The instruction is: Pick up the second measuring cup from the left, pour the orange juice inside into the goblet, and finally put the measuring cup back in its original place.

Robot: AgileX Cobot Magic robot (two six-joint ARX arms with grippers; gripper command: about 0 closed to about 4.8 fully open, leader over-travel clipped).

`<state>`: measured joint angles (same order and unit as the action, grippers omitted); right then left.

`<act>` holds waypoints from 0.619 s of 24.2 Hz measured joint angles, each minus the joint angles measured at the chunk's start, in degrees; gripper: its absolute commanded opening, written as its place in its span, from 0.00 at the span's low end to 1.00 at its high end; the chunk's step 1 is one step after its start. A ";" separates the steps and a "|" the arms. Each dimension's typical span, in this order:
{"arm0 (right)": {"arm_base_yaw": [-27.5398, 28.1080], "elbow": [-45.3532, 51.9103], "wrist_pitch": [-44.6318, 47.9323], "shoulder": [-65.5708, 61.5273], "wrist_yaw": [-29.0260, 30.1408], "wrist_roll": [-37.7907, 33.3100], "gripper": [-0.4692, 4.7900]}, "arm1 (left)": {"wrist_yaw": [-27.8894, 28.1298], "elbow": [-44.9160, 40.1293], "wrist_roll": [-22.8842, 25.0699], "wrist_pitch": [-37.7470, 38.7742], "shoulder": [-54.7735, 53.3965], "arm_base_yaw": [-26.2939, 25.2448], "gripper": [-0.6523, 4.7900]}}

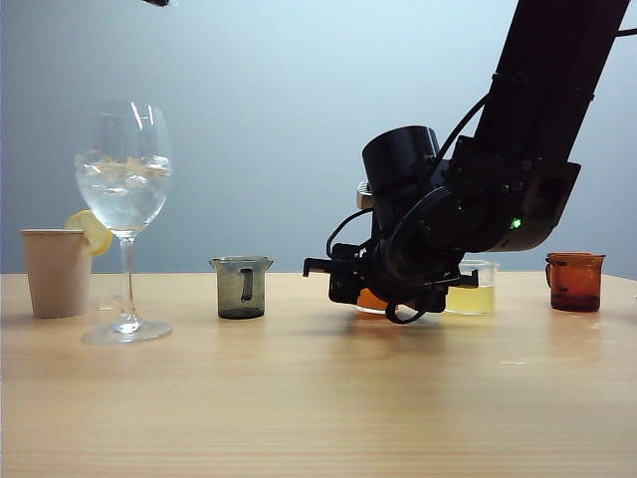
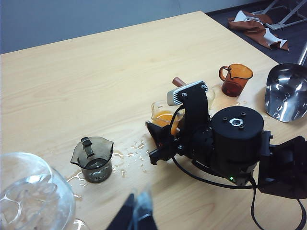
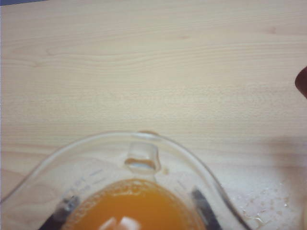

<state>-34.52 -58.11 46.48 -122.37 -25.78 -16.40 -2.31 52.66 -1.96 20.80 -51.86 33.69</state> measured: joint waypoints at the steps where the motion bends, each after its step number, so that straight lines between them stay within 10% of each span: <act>1: 0.00 0.00 0.00 0.00 0.04 0.00 0.49 | 0.00 0.00 0.00 0.00 0.00 0.00 0.11; 15: -0.15 0.22 -2.47 7.78 12.13 4.50 0.49 | 0.00 0.00 0.00 0.00 0.00 0.00 0.11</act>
<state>-34.68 -57.89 44.01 -114.59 -13.65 -11.90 -2.31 52.66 -1.96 20.80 -51.86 33.69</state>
